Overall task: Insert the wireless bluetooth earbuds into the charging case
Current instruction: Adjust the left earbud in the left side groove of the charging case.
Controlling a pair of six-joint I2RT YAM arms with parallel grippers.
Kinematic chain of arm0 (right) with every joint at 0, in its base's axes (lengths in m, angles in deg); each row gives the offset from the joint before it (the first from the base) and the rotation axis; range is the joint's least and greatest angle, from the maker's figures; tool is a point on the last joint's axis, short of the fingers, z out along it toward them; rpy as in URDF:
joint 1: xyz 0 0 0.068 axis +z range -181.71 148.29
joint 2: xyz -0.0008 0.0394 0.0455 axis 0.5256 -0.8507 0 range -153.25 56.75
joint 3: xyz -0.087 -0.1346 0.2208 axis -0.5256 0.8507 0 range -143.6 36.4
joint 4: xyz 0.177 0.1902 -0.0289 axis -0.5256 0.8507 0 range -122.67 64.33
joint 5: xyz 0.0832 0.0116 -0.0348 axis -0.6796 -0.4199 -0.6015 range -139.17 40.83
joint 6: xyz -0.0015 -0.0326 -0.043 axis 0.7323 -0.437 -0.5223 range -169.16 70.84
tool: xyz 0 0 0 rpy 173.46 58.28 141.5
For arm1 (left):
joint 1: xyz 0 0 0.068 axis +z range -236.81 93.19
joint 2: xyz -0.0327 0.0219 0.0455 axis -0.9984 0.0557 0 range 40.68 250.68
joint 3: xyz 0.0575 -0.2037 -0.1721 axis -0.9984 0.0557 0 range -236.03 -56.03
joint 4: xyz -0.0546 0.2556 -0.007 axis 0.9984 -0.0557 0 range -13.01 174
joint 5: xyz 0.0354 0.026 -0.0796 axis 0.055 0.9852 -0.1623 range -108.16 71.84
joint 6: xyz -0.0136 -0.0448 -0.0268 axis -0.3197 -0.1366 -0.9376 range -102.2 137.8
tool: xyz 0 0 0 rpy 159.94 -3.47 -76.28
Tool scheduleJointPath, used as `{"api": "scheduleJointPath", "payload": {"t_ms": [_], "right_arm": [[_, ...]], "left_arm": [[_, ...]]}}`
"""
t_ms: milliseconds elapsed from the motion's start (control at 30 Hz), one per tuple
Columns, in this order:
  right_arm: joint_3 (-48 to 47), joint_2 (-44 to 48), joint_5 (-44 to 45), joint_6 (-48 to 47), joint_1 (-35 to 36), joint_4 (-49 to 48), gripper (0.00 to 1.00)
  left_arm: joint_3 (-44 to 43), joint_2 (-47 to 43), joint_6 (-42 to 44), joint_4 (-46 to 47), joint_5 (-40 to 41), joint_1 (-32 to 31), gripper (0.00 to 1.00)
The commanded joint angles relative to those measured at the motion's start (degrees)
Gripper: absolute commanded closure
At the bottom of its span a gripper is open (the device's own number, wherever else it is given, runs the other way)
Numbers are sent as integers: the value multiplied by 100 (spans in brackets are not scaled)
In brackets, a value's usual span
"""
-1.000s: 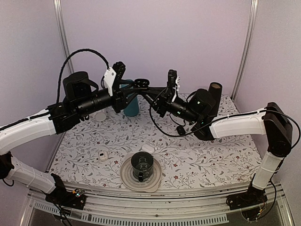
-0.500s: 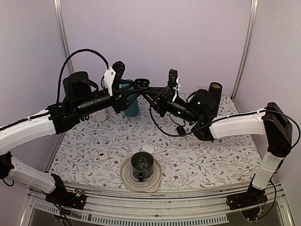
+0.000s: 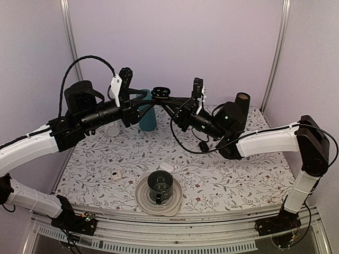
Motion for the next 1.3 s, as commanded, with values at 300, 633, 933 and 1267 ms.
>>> {"api": "scheduleJointPath", "payload": {"t_ms": [300, 633, 933, 1267], "right_arm": [[131, 228, -191, 103, -11, -223, 98], [89, 262, -238, -18, -10, -77, 97], [57, 262, -218, -148, -7, 64, 97], [21, 262, -227, -238, -11, 114, 98]], "left_arm": [[111, -305, -311, 126, -291, 427, 71], [-148, -63, -330, 3, -413, 434, 75], [-264, 53, -327, -35, -556, 441, 75], [-359, 193, -286, -110, -566, 438, 75]]}}
